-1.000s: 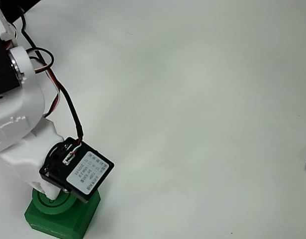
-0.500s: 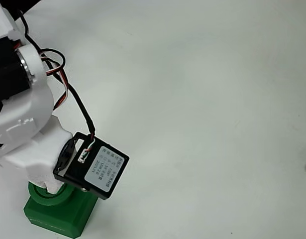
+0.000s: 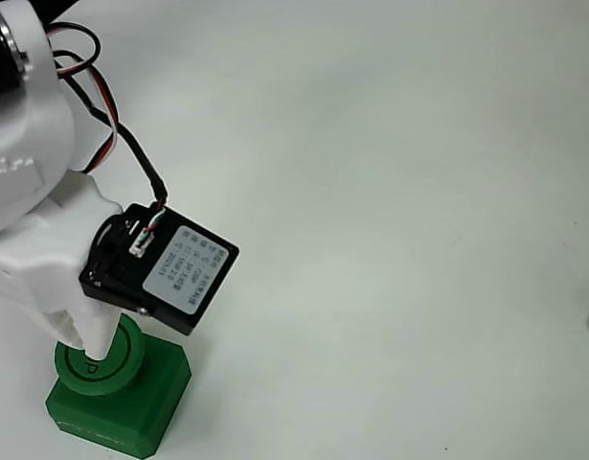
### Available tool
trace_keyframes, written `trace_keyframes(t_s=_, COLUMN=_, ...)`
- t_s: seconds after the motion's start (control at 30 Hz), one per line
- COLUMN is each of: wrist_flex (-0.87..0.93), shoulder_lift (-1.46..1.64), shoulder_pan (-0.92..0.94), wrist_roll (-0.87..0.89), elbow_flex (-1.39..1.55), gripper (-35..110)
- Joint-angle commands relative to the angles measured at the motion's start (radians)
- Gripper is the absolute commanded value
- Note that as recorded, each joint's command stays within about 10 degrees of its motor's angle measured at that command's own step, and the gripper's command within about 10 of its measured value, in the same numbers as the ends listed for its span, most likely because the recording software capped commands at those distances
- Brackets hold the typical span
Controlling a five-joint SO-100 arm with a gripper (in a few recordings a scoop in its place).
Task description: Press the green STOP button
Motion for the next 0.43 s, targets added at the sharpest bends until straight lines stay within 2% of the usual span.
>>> trace_keyframes(t_s=0.0, wrist_flex=0.003, shoulder_lift=0.146, shoulder_pan=0.003, wrist_roll=-0.009, elbow_flex=0.009, gripper=0)
trace_keyframes(t_s=0.4, wrist_flex=0.003, shoulder_lift=0.275, shoulder_pan=-0.003, wrist_roll=0.014, elbow_flex=0.123, gripper=0)
